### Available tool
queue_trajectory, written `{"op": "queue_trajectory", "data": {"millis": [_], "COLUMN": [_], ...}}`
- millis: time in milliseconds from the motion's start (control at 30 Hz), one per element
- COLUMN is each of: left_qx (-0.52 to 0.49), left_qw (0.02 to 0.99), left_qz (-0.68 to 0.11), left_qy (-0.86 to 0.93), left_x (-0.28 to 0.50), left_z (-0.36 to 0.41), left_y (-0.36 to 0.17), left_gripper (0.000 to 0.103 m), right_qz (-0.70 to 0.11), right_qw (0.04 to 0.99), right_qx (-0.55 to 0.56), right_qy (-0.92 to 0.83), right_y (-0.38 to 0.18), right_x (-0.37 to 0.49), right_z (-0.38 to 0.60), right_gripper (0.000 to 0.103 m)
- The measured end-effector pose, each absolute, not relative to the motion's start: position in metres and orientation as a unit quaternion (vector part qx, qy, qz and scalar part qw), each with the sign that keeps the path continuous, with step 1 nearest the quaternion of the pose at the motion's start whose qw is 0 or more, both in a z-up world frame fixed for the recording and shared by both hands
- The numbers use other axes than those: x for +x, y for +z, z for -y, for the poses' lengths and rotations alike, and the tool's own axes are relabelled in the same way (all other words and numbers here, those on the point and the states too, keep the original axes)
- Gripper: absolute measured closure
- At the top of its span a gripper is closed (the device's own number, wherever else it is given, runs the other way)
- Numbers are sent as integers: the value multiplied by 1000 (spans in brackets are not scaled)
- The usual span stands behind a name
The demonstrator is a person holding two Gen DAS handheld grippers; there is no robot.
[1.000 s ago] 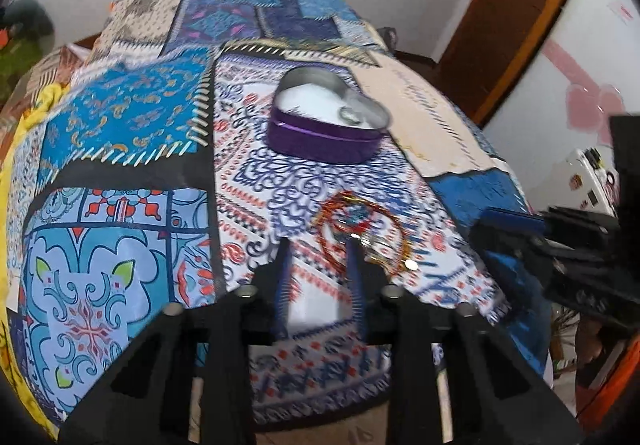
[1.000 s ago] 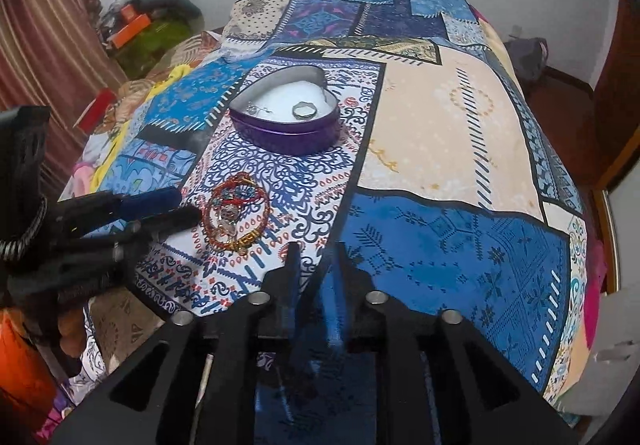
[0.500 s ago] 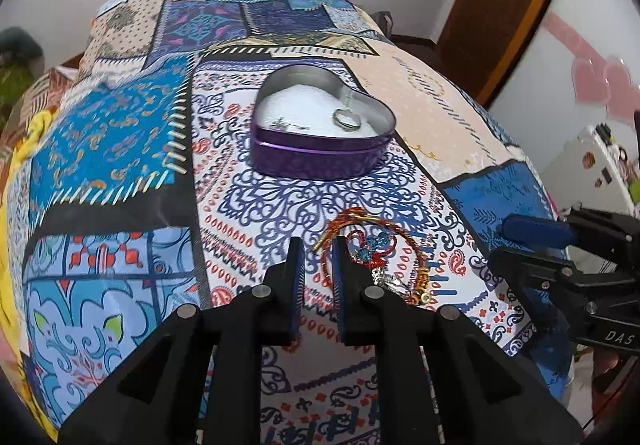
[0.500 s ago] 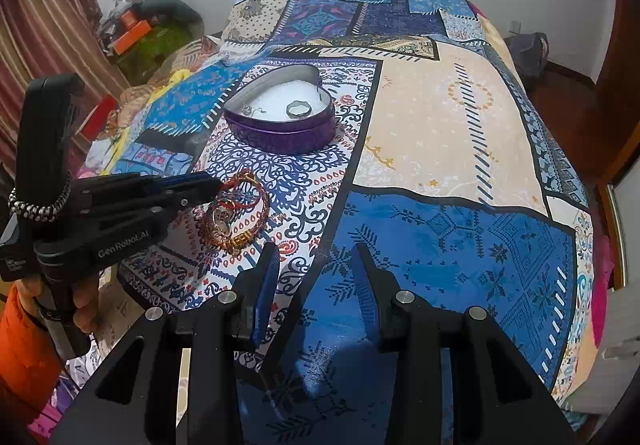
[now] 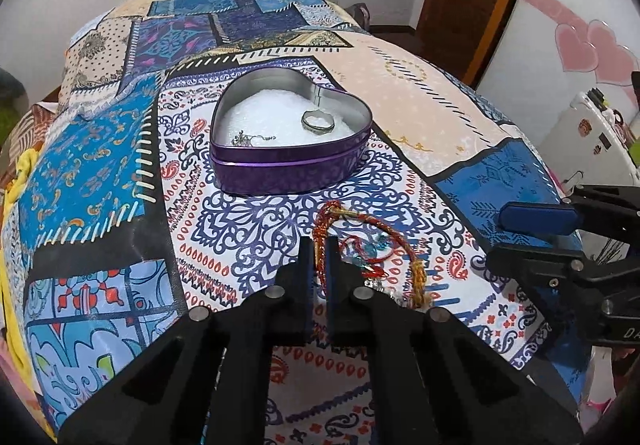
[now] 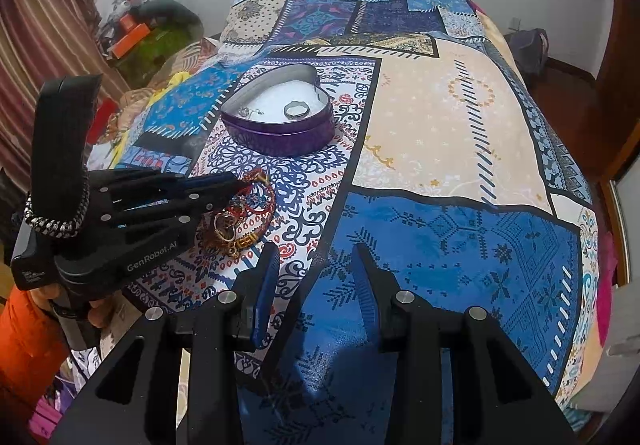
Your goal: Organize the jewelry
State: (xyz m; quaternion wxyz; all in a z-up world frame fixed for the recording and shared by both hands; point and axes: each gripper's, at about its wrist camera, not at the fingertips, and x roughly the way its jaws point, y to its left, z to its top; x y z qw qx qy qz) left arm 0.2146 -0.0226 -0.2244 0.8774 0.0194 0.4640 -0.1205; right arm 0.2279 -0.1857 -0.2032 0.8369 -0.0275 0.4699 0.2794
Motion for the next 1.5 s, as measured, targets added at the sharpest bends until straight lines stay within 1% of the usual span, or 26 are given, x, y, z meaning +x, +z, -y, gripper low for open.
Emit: {"op": "queue_trajectory", "data": {"millis": [400,567,767,967,1167,1333,1500], "left_qx": [-9,-21,-29,-43,-49,-54,-63], "left_qw": [906,911,912,908,905,903,900], "left_qz": [-408,-400,-400,-412,-417,-419,-426], "left_qy": [-111,-100,-79,-65,-68,-73,-74], "left_x": [180,167,156,152,149,150,154], "left_z": [6,-9,-27,-44,-48,-50,-52], "left_y": [-175,-169,-175,-192,-201,-207,-215], "left_gripper": [100,100,100,100,100,100,100], "right_qz": [-466,-467,-471,-475,-477,-476,-473], "right_qw": [837,834,828,822,823,829,835], "right_qx": [-37,-49,-64,-69,-77,-60,-73], "right_qy": [283,290,297,306,297,286,270], "right_y": [-196,-196,-198,-202,-207,-202,-203], "right_x": [223,219,219,223,226,236,246], "right_z": [175,162,146,128,116,119,115], "right_gripper": [69,69,69,69,69,69,69]}}
